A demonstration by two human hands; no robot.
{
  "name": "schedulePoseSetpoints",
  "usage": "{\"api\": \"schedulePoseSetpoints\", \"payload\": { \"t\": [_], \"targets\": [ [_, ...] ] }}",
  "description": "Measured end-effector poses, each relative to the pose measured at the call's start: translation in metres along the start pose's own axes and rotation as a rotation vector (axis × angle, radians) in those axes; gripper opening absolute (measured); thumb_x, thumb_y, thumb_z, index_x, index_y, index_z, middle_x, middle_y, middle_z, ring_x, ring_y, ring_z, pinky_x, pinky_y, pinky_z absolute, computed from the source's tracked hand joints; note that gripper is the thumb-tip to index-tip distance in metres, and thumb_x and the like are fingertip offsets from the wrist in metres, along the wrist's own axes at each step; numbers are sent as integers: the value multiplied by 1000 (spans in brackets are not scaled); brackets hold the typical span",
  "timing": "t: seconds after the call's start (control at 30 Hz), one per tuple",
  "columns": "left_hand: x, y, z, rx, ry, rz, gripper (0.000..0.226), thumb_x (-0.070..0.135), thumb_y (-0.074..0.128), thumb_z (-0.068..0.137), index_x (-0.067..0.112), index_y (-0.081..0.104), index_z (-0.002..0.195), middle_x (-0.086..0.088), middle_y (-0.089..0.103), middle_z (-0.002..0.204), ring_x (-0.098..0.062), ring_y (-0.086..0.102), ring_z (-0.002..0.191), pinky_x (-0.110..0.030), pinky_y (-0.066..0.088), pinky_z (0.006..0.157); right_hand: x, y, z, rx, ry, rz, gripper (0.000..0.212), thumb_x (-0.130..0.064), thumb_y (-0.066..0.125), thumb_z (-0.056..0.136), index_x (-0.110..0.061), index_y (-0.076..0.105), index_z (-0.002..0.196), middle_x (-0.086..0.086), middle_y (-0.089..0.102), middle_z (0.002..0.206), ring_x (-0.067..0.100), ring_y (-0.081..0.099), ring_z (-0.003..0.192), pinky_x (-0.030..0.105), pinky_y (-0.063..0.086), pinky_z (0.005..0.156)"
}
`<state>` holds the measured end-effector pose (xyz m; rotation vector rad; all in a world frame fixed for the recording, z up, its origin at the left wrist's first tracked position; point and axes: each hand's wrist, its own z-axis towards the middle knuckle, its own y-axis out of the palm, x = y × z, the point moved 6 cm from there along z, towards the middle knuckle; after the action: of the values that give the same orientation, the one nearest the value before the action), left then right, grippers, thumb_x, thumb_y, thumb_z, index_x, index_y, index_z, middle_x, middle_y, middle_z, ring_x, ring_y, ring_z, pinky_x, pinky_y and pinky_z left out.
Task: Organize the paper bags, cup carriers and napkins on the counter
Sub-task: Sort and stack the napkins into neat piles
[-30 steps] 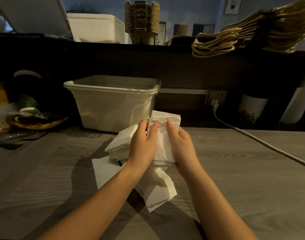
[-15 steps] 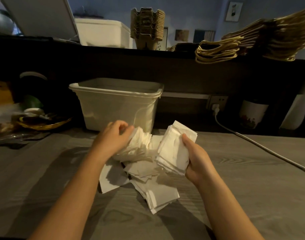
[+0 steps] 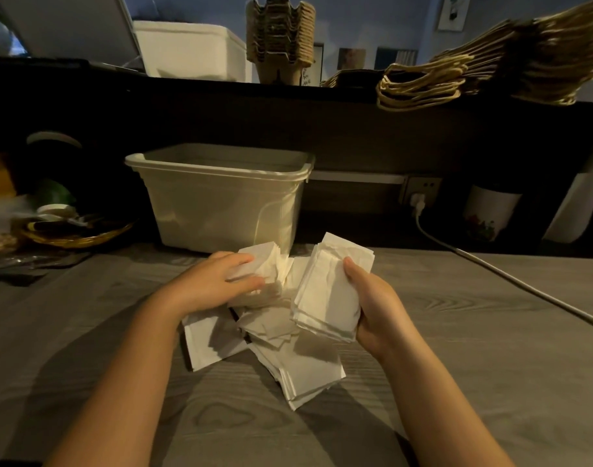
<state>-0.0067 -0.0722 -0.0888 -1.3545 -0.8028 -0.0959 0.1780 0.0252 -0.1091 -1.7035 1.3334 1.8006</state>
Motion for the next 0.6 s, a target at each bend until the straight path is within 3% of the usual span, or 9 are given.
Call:
{"api": "schedulePoseSetpoints", "payload": {
  "t": [0.17, 0.3, 0.4, 0.53, 0.6],
  "targets": [
    [0, -4, -3, -17, 53, -124, 39, 47, 44, 92, 41, 46, 131, 12, 46, 136, -6, 43, 121, -23, 35, 89, 0, 2, -4, -14, 11, -12, 14, -29, 47, 97, -18, 55, 100, 6, 65, 100, 22, 62, 91, 37, 52, 75],
    [-3, -6, -5, 2, 20, -135, 35, 45, 39, 95, 30, 59, 120, 6, 63, 116, -11, 56, 103, -29, 43, 87, 1, 4, -6, -25, 31, -7, 14, -29, 47, 97, -18, 57, 98, 6, 66, 98, 21, 63, 90, 36, 52, 74],
    [-3, -6, -4, 41, 19, -105, 32, 39, 41, 97, 29, 55, 125, 10, 60, 112, -10, 55, 100, -26, 43, 79, 4, 8, -8, -59, 52, 5, 13, -28, 47, 98, -18, 56, 97, 7, 66, 98, 22, 64, 90, 37, 53, 77],
    [-6, -14, 2, 283, -61, -98, 35, 36, 38, 99, 22, 54, 127, -2, 60, 116, -19, 54, 103, -30, 40, 79, 7, 11, -10, -69, 120, 75, 16, -25, 47, 98, -13, 57, 97, 10, 67, 96, 23, 64, 90, 38, 52, 80],
    [-8, -23, 1, 454, -134, -106, 34, 35, 36, 99, 13, 58, 109, -12, 60, 110, -28, 54, 99, -34, 40, 77, 11, 15, -11, -85, 179, 119, 20, -24, 47, 98, -8, 59, 101, 12, 69, 93, 25, 65, 89, 39, 53, 80]
  ]
}}
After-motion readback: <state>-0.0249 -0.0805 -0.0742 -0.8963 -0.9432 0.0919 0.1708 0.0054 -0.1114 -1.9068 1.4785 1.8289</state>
